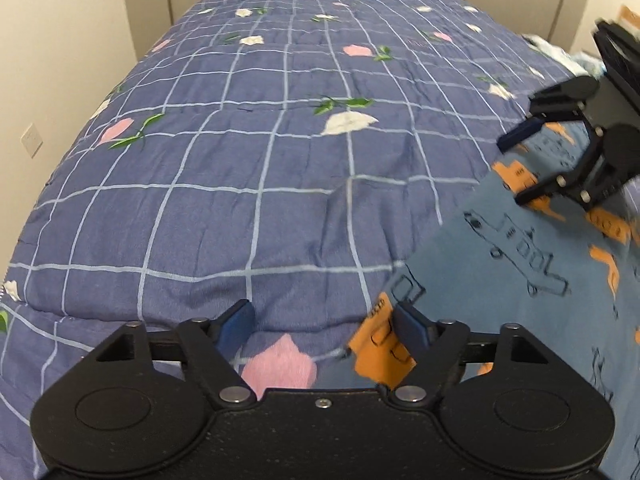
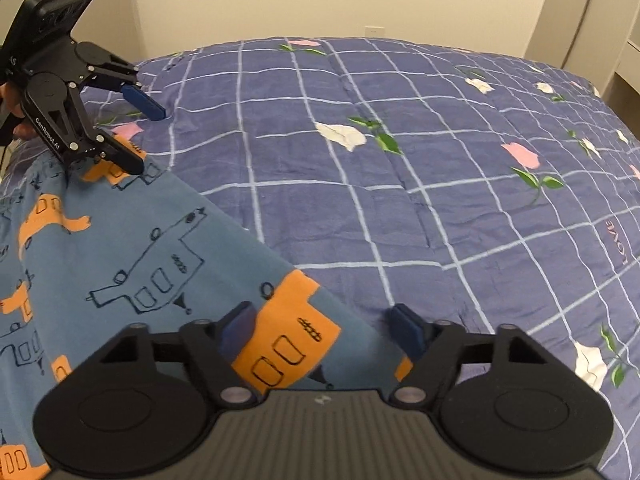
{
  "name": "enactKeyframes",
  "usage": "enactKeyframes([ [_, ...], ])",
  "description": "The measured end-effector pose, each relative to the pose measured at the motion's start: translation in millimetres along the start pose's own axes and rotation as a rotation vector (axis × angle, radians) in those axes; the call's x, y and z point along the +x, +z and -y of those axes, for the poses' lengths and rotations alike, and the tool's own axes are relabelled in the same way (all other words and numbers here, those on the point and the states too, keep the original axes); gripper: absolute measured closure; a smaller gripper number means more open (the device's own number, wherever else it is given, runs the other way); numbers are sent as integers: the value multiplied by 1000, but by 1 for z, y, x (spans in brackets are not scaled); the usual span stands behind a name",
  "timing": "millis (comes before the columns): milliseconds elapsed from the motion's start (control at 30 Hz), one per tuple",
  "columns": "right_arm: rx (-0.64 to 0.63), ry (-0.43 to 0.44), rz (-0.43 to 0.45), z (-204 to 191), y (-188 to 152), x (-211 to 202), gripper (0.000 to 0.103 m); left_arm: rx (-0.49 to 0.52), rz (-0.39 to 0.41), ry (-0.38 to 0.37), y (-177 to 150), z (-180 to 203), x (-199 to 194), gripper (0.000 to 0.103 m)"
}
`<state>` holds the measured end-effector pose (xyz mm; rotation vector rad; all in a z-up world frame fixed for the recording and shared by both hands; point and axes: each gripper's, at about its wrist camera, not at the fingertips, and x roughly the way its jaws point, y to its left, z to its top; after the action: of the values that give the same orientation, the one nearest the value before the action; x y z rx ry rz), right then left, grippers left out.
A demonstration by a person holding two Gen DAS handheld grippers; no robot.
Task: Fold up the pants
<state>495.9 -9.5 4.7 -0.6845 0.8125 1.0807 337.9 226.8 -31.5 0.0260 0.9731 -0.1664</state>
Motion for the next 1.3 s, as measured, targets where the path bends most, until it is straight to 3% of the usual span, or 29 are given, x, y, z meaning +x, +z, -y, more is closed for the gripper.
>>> enactKeyframes([
  [133, -1, 17, -11, 0, 5, 0, 43, 6, -10, -11, 0, 2, -5, 43],
  [367, 59, 17, -29, 11, 12, 6, 43, 19, -21, -2, 2, 7, -5, 47],
  [467, 73, 32, -32, 10, 11, 7, 58, 16, -27, 6, 2, 9, -5, 51],
  [567, 79, 22, -18, 4, 10, 3, 81, 19, -30, -4, 4, 13, -6, 77],
  [600, 84, 13, -12, 2, 9, 2, 87, 20, -30, -11, 5, 15, -7, 93],
  [633, 93, -3, -3, -2, 8, 0, 90, 22, -30, -17, 6, 17, -9, 102],
  [700, 99, -40, 12, -8, 7, -5, 97, 36, -14, 0, 7, 25, -15, 103],
  [800, 115, -114, 51, -22, 4, -17, 100, 53, 38, 25, 8, 33, -30, 103],
  [1067, 141, -307, 211, -73, -18, -83, 100, 148, 235, 76, -4, 63, -88, 103],
  [1300, 153, -407, 308, -128, -54, -142, 100, 298, 387, 80, -45, 109, -141, 103],
])
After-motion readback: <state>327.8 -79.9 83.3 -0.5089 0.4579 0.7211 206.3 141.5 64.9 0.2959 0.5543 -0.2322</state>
